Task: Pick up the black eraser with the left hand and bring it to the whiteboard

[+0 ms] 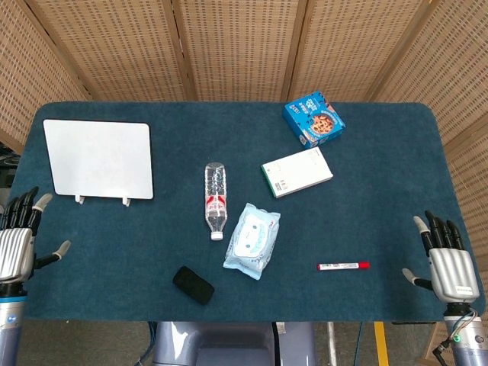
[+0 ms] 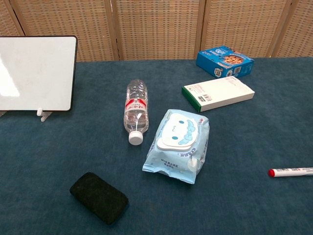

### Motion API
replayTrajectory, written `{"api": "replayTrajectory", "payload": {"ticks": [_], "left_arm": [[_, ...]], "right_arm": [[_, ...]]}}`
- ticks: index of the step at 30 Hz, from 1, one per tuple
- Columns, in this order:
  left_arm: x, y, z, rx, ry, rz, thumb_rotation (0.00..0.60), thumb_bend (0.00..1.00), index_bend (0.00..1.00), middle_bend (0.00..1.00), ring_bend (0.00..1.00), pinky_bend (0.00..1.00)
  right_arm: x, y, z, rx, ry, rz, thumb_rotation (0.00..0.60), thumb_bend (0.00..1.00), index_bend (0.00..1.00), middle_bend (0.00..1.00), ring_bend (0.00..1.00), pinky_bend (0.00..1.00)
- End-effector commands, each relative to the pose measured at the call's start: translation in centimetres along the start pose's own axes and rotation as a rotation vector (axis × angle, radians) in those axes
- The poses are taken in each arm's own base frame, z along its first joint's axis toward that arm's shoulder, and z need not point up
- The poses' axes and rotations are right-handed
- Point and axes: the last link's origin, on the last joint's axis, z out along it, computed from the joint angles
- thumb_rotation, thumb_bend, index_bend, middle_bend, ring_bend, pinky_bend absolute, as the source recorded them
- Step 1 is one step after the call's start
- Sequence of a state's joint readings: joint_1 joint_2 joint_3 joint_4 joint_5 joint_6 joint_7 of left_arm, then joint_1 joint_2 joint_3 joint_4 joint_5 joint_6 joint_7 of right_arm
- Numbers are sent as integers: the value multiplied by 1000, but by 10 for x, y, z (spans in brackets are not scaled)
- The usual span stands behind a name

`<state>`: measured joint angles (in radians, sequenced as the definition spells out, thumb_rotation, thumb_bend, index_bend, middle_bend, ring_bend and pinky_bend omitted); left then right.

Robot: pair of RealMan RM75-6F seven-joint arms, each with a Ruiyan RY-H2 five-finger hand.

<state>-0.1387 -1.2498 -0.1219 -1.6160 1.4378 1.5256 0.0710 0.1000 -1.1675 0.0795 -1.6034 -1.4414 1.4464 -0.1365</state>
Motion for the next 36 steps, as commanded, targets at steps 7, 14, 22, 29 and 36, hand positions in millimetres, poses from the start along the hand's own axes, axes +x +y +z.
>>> {"api": "replayTrajectory", "payload": {"ticks": [7, 14, 22, 29, 36], "left_arm": [[-4, 10, 0, -53, -34, 1, 600, 217, 80, 0, 0, 0], [-3, 32, 7, -211, -112, -1, 600, 217, 79, 0, 0, 0], [-14, 60, 24, -430, -312, -10, 600, 184, 79, 0, 0, 0], [-30, 81, 32, -516, -397, 24, 600, 180, 79, 0, 0, 0], [-41, 102, 30, -578, -452, 13, 600, 190, 79, 0, 0, 0]], "right_arm": [[2, 3, 1, -10, 3, 10, 600, 156, 30, 0, 0, 0], [2, 6, 4, -26, 4, 17, 600, 156, 30, 0, 0, 0], [1, 7, 4, -28, -2, 16, 600, 156, 30, 0, 0, 0], [3, 7, 4, -29, 8, 18, 600, 156, 30, 0, 0, 0], [3, 9, 5, -38, 9, 23, 600, 156, 30, 0, 0, 0]]}}
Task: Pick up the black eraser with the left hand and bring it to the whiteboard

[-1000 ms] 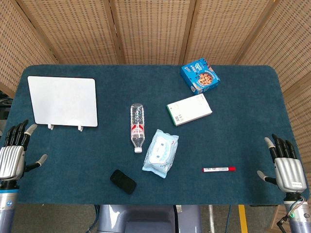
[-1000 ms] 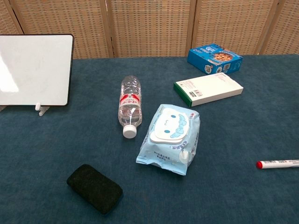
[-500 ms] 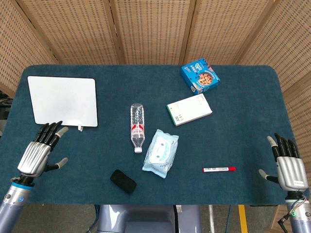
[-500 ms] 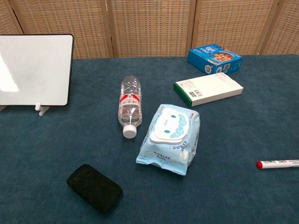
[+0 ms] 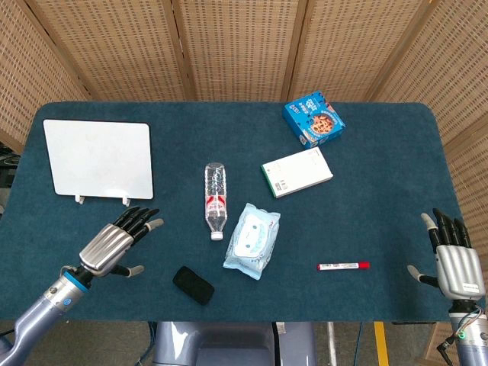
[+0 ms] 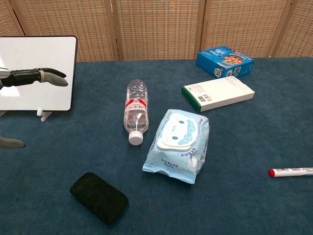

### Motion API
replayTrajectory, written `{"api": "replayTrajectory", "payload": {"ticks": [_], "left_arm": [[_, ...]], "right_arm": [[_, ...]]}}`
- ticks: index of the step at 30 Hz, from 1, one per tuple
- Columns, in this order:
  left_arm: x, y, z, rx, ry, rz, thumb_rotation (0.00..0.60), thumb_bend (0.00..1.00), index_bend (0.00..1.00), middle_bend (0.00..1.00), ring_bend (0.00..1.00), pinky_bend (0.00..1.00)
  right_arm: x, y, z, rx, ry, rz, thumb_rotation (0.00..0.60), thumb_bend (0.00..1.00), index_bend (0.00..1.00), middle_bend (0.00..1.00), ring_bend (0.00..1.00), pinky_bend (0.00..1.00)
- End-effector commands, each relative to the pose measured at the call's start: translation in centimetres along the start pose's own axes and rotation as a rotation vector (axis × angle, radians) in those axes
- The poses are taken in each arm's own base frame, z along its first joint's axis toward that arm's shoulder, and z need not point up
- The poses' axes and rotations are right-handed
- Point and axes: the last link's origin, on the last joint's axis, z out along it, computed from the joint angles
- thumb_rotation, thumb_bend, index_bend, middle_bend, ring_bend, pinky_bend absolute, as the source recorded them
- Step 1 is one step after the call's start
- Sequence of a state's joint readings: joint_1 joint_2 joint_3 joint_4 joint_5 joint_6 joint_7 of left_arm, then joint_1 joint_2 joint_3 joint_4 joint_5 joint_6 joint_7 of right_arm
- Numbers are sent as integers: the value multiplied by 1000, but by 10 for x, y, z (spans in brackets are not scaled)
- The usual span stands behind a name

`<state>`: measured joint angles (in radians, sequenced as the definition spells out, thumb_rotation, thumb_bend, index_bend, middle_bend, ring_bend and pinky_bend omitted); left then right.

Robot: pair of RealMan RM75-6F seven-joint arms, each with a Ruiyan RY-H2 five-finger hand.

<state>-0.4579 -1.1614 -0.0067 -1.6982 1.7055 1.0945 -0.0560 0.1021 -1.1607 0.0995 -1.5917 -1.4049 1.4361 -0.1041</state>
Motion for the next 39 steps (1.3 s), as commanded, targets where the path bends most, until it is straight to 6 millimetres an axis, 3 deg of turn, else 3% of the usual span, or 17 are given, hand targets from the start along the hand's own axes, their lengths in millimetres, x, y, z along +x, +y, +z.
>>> {"api": "replayTrajectory", "payload": {"ticks": [1, 10, 19, 39], "left_arm": [[-4, 8, 3, -23, -14, 0, 600, 191, 79, 0, 0, 0], [-17, 23, 4, -45, -54, 19, 600, 198, 89, 0, 0, 0], [-29, 35, 9, -71, -119, 34, 600, 214, 239, 0, 0, 0], [-56, 50, 26, -72, -221, 76, 600, 215, 269, 0, 0, 0]], "right_arm": [[0, 1, 0, -2, -1, 2, 600, 156, 30, 0, 0, 0], [3, 2, 0, -4, 10, 12, 600, 156, 30, 0, 0, 0], [4, 2, 1, -8, 17, 11, 600, 156, 30, 0, 0, 0], [8, 11, 4, -78, 48, 5, 600, 156, 30, 0, 0, 0]]}}
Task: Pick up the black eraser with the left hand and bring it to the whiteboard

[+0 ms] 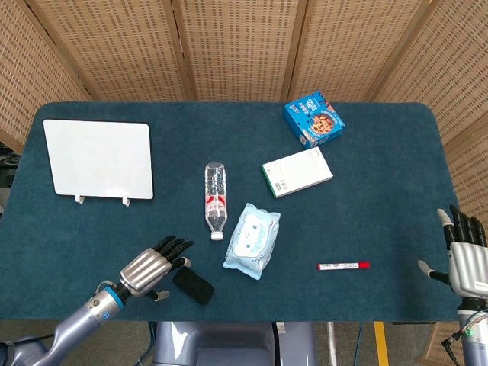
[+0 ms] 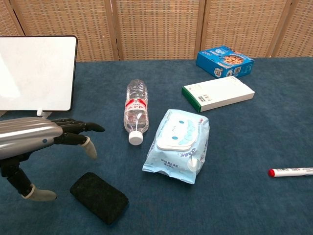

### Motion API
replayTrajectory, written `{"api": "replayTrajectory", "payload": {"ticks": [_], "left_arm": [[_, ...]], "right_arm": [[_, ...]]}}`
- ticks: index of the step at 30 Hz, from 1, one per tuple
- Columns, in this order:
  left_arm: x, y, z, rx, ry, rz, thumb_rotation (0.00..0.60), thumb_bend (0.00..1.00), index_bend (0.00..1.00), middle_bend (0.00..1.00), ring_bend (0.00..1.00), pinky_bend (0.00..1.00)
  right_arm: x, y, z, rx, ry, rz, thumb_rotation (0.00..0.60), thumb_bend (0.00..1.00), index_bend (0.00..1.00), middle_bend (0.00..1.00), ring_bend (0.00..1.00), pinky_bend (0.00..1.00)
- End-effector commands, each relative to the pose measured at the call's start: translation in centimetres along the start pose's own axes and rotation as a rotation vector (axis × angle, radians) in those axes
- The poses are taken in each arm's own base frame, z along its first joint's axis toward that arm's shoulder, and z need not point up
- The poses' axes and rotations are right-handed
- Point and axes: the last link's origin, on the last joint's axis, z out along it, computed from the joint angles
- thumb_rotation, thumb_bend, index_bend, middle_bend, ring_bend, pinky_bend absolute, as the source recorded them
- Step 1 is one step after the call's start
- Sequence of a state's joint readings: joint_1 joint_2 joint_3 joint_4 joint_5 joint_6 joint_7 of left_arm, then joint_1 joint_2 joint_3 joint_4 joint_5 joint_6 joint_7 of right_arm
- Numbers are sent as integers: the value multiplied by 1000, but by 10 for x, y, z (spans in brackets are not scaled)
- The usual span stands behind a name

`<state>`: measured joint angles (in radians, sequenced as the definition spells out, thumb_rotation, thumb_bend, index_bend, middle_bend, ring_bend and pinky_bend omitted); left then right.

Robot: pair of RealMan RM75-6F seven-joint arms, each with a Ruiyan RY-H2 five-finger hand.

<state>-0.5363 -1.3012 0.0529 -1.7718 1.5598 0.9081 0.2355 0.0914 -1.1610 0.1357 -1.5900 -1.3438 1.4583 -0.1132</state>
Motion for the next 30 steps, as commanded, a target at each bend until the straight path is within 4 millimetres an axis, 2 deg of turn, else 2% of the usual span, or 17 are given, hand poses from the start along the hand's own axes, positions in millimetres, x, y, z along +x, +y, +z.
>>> {"api": "replayTrajectory", "payload": {"ticks": [1, 13, 30], "left_arm": [[-2, 2, 5, 2, -11, 6, 600, 215, 269, 0, 0, 0], [-12, 11, 18, 8, -38, 13, 600, 216, 283, 0, 0, 0], [-23, 20, 26, 19, -59, 43, 600, 219, 295, 0, 0, 0]], "right_arm": [[0, 1, 0, -5, 2, 4, 600, 156, 30, 0, 0, 0], [0, 2, 1, -17, 0, 10, 600, 156, 30, 0, 0, 0], [2, 4, 2, -33, 2, 11, 600, 156, 30, 0, 0, 0]]}}
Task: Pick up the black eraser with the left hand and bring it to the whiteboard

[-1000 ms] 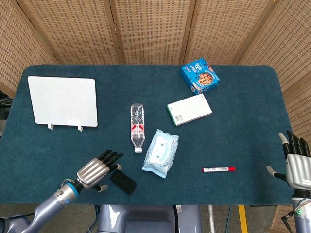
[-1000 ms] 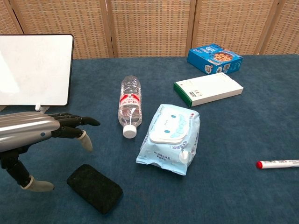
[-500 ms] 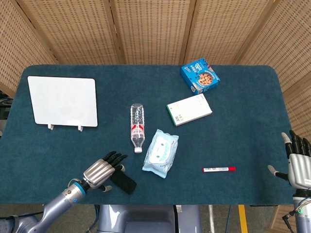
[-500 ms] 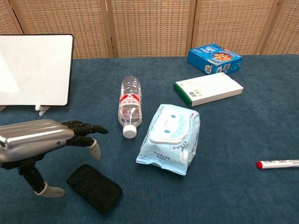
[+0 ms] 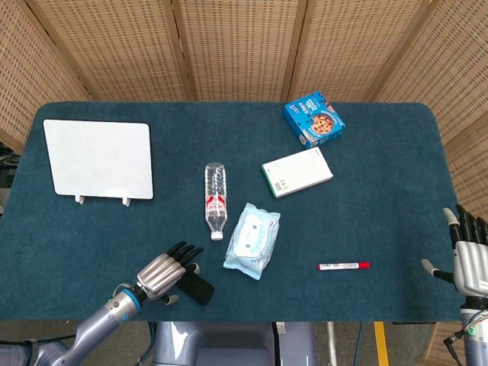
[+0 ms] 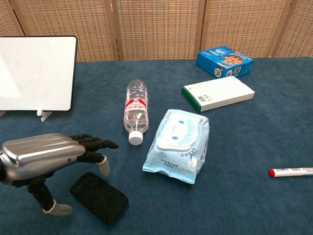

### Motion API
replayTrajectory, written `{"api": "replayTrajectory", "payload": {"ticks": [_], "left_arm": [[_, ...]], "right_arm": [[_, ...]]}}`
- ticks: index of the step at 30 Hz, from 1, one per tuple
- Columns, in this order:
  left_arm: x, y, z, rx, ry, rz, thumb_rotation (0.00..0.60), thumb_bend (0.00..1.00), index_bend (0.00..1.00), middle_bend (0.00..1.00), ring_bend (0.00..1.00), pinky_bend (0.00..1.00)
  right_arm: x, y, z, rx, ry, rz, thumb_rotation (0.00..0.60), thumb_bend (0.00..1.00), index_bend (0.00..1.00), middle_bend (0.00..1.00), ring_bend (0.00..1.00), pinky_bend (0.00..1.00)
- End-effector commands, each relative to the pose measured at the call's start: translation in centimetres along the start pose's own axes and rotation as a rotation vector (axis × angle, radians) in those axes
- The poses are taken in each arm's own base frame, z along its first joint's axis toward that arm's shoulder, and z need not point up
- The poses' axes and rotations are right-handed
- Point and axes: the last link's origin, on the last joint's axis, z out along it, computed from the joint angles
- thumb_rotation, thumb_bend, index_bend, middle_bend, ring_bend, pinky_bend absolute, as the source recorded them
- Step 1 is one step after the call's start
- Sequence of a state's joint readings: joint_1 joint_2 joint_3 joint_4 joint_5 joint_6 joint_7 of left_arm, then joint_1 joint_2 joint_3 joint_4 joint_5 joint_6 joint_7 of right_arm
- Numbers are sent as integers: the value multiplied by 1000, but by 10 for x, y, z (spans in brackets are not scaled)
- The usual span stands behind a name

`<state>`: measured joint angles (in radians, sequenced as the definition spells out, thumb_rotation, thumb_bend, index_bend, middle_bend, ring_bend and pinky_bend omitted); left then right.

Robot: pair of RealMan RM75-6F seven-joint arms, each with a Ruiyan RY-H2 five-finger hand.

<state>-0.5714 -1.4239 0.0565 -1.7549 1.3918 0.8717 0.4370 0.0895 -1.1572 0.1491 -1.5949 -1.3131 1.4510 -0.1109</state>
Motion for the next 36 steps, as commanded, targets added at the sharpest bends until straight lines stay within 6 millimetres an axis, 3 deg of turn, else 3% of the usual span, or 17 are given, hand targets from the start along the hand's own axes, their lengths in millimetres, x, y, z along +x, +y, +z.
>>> {"api": "replayTrajectory", "payload": {"ticks": [1, 23, 29, 36], "left_arm": [[-2, 1, 1, 5, -1, 2, 600, 219, 297, 0, 0, 0], [-7, 6, 13, 31, -4, -9, 600, 248, 324, 0, 0, 0], [-7, 9, 15, 32, 3, -22, 600, 329, 350, 0, 0, 0], [-7, 9, 16, 36, 2, -21, 600, 334, 374, 0, 0, 0]], "right_arm": [[0, 0, 0, -2, 1, 1, 600, 156, 30, 0, 0, 0], [1, 2, 1, -8, -4, 8, 600, 156, 30, 0, 0, 0], [1, 2, 1, -6, -2, 9, 600, 156, 30, 0, 0, 0], [2, 2, 0, -6, -1, 11, 600, 156, 30, 0, 0, 0]]}}
